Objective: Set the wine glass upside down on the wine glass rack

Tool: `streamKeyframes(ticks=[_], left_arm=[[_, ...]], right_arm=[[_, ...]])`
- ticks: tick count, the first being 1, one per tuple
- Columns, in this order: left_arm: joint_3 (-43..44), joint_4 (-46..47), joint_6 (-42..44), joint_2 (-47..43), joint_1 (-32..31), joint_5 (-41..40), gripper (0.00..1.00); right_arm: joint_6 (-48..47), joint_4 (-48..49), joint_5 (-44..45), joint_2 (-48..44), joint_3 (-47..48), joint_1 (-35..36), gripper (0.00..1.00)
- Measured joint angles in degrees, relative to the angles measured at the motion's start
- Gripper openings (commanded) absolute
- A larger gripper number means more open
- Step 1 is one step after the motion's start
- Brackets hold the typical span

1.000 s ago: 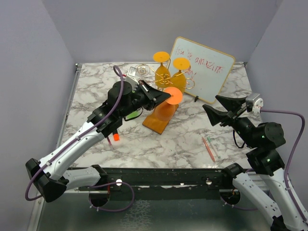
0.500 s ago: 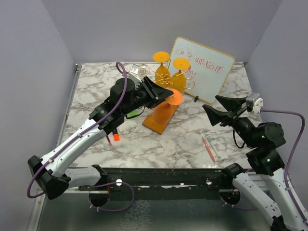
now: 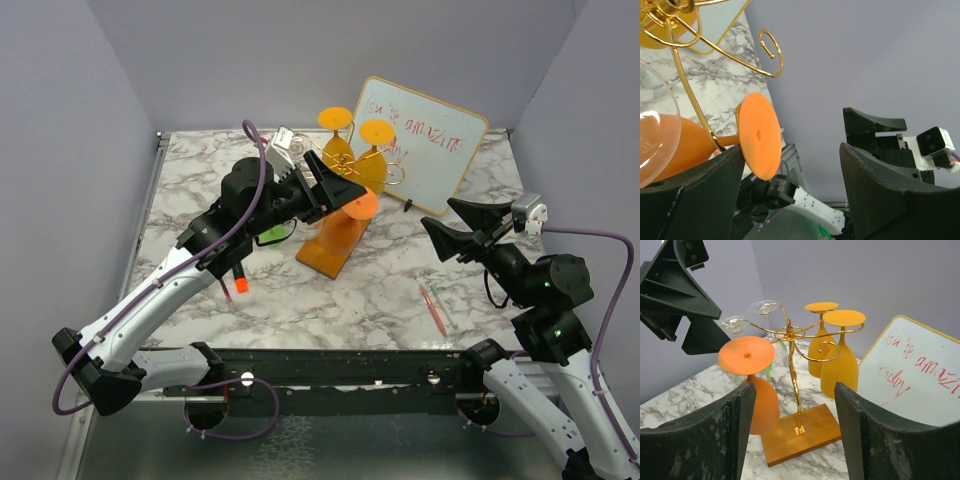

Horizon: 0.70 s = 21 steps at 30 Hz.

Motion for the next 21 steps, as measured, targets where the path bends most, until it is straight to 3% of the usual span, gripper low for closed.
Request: streamKeyframes(ticks=[10,21], left_arm=[[4.3,-4.6,9.9,0.7,0.0,4.0,0.79],[8.3,-11.2,27.7,0.7,0.0,7.1,0.82]], right_arm=[[0.3,0.0,0.1,0.0,0.0,0.0,0.69],[0.9,0.0,1.5,0.0,0.0,0.0,0.69]])
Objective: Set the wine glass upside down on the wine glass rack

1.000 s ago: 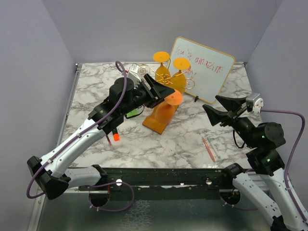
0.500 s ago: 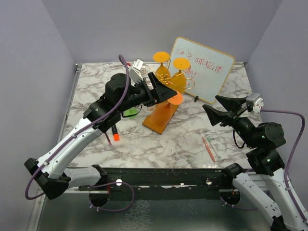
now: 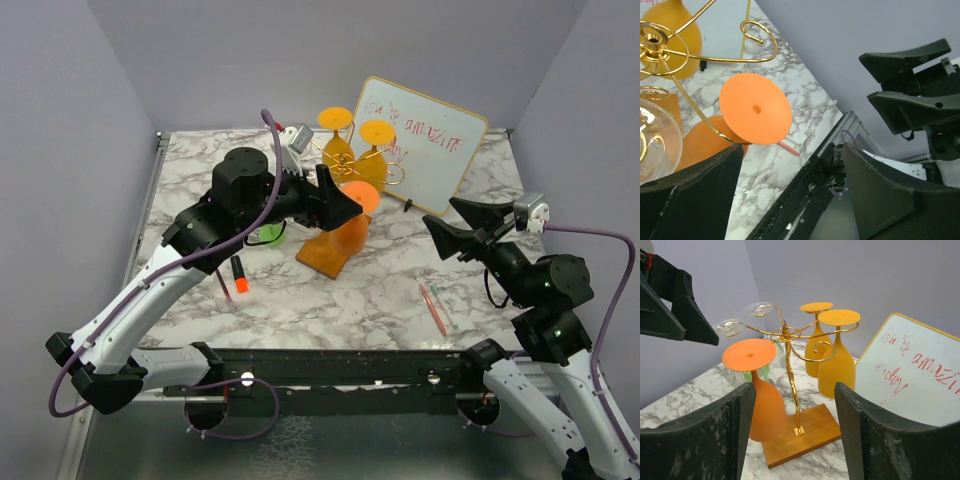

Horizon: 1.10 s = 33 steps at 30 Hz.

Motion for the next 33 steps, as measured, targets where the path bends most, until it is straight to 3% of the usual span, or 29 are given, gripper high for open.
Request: streamKeyframes(ticks=[6,16,22,28,33], left_arm=[[1.9,-3.4,6.8,-1.0,0.0,-2.8,0.89],[8.1,-7.1,14.2,-3.4,0.0,-21.9,0.92],[12.2,-7.4,14.3,0.5,0.5,-34.1,0.92],[16.6,-7.3,11.2,8.1,7.5,-38.6,0.89],[15.3,-8.2,6.9,10.3,21.7,-36.1,0.89]], right_arm=[[0.0,0.0,1.0,0.0,0.0,0.0,0.70],[0.0,0.0,3.2,-0.7,-0.2,0.0,0.69],[0.4,0.2,3.5,-1.0,-0.3,0.0,0.69],[0.4,-0.7,3.8,-1.1,-0.2,0.0,0.69],[0.6,-1.1,4.5,-2.9,-0.2,0.0,0.69]])
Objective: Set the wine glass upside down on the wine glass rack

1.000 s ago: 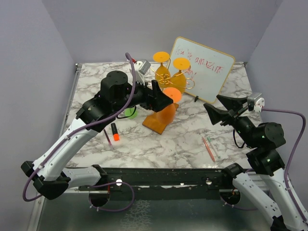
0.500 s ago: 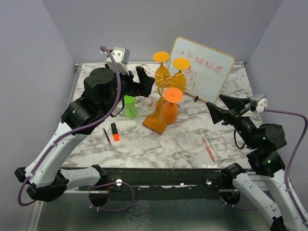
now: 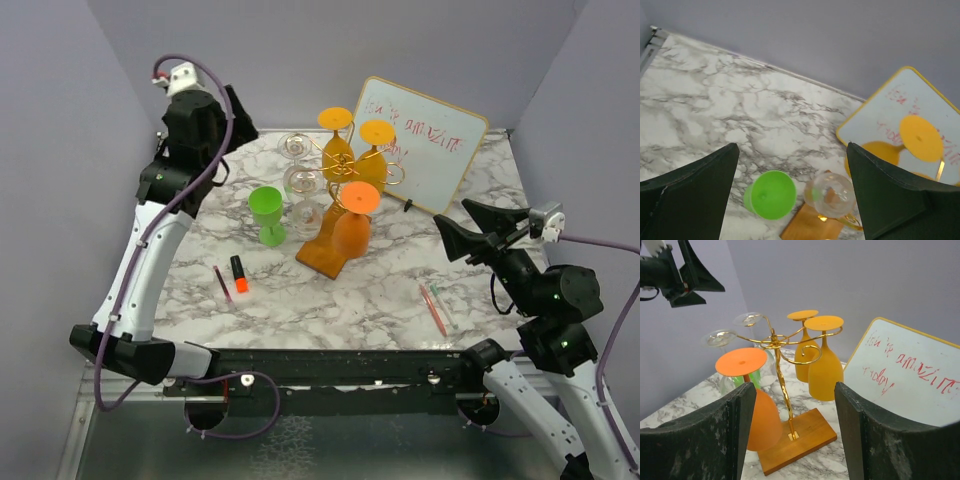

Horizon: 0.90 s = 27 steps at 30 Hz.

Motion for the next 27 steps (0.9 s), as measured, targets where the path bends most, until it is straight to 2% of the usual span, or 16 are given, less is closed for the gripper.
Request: streamKeyframes(ticks=[5,8,13,17,21,27], left_arm=[[-5.7,-0.2,-3.0,0.0,14.8,9.0,0.90],[-11.1,-0.1,-3.4,0.0,18.0,15.3,0.90],[-20.9,-0.5,-3.0,0.0,18.2,22.7,0.91],[-26.1,-0.5,-2.5,0.0,18.1,25.6,0.81],[-27.8,0.1,-2.2,1.4,18.1,28.0,0.71],[-28.0,1.6,-1.1,6.7,18.1,32.9,0.64]], right_arm=[[-0.3,-0.1,0.1,-1.0,0.0,0.0,0.69],[-0.7,-0.3,0.2,-1.0,0.0,0.0,0.69],[-0.9,-0.7,0.2,-0.8,0.0,0.0,0.69],[-0.9,-1.0,0.2,-0.7,0.0,0.0,0.69],[-0.9,-1.2,0.2,-0.2,0.0,0.0,0.69],[-0.9,-1.3,0.3,0.0,0.0,0.0,0.69]])
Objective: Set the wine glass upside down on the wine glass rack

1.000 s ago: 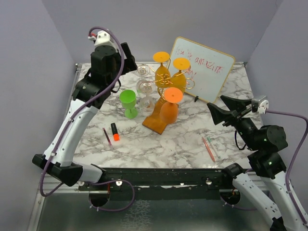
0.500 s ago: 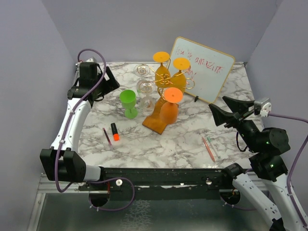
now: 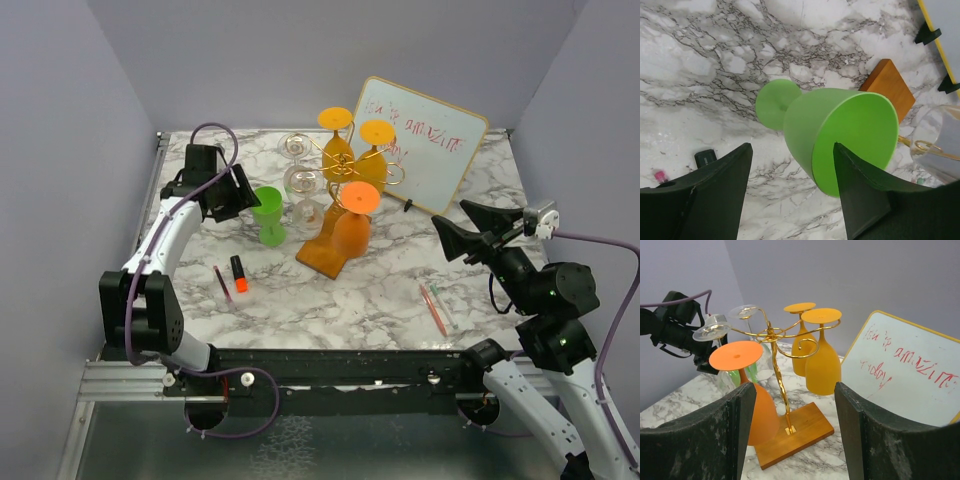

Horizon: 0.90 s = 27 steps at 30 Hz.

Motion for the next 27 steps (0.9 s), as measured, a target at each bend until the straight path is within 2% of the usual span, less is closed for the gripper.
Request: streamKeyframes(ticks=[7,11,19,27], left_arm=[[0.0,0.1,1.4,3.9,0.0,0.9,0.31],[1.6,-2.1,3.5,3.9,0.0,-1.7,0.00],[9.6,-7.2,7.7,3.2,0.0,-9.9,0.00],[13.8,-10.0,7.6,-3.1,0.0,-15.3,0.00]], right_arm=[[0.0,0.0,0.0,0.0,-0.7,0.0,0.69],[0.0,0.0,0.0,0.0,-0.7,0.0,0.69],[-0.2,0.0,0.0,0.6,-0.7,0.0,0.69],[-0.2,0.0,0.0,1.4,-0.7,0.0,0.69]])
